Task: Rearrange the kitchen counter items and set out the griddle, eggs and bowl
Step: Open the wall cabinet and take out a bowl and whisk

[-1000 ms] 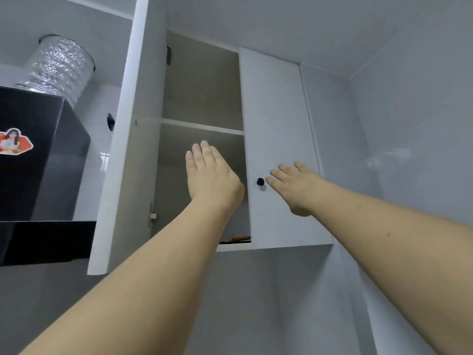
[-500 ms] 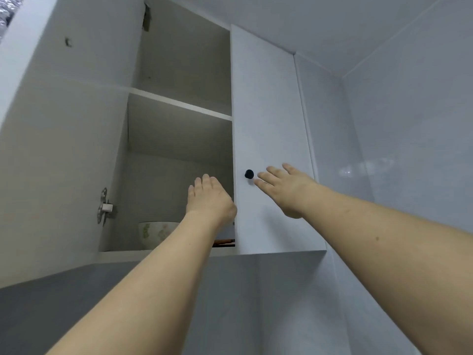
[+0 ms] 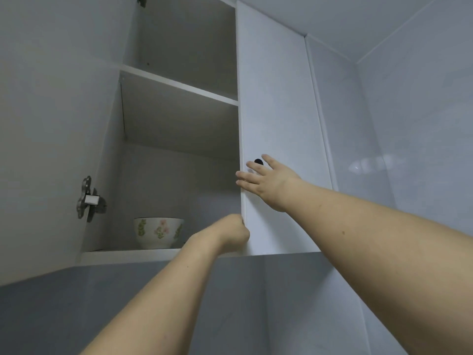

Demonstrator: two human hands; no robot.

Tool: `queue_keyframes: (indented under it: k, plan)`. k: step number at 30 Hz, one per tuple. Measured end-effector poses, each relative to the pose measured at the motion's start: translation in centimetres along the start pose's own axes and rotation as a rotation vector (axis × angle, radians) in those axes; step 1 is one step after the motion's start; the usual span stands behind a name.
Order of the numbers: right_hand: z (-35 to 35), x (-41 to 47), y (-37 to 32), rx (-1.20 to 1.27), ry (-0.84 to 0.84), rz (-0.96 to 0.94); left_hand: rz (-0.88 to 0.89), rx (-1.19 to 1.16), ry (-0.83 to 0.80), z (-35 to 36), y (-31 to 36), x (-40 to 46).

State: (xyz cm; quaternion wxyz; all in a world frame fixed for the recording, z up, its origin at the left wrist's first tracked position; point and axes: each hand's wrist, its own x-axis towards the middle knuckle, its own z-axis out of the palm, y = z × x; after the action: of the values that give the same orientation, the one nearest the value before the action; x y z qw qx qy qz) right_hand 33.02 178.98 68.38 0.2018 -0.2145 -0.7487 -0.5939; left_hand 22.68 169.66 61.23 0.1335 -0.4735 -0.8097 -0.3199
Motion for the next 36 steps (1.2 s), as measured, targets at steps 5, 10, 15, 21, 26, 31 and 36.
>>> queue_keyframes:
  k: [5, 10, 15, 21, 26, 31, 36]
  plan:
    - [-0.3, -0.1, 0.5, -0.052, 0.017, -0.007, 0.028, -0.255, 0.148, 0.6, -0.4, -0.1]
    - [-1.4, -2.0, 2.3, -0.077, 0.023, -0.013, 0.070, -0.339, 0.192, 1.0, 0.7, -1.3]
    - [-2.8, -5.6, 5.0, -0.098, -0.061, -0.009, 0.118, -0.422, 0.167, 1.1, 4.0, -3.0]
    - [-4.8, -10.7, 9.0, -0.159, -0.270, 0.008, 0.164, -0.462, 0.086, 1.9, 9.7, -5.5]
    - [-4.9, -14.6, 12.5, -0.223, -0.423, 0.002, 0.208, -0.406, 0.049, 2.5, 14.7, -6.4]
    - [-4.1, -16.4, 15.1, -0.314, -0.520, -0.010, 0.253, -0.452, 0.036, 4.4, 18.0, -5.3]
    - [-2.3, -17.6, 17.2, -0.463, -0.593, -0.068, 0.235, -0.414, 0.101, 6.6, 20.3, -3.2]
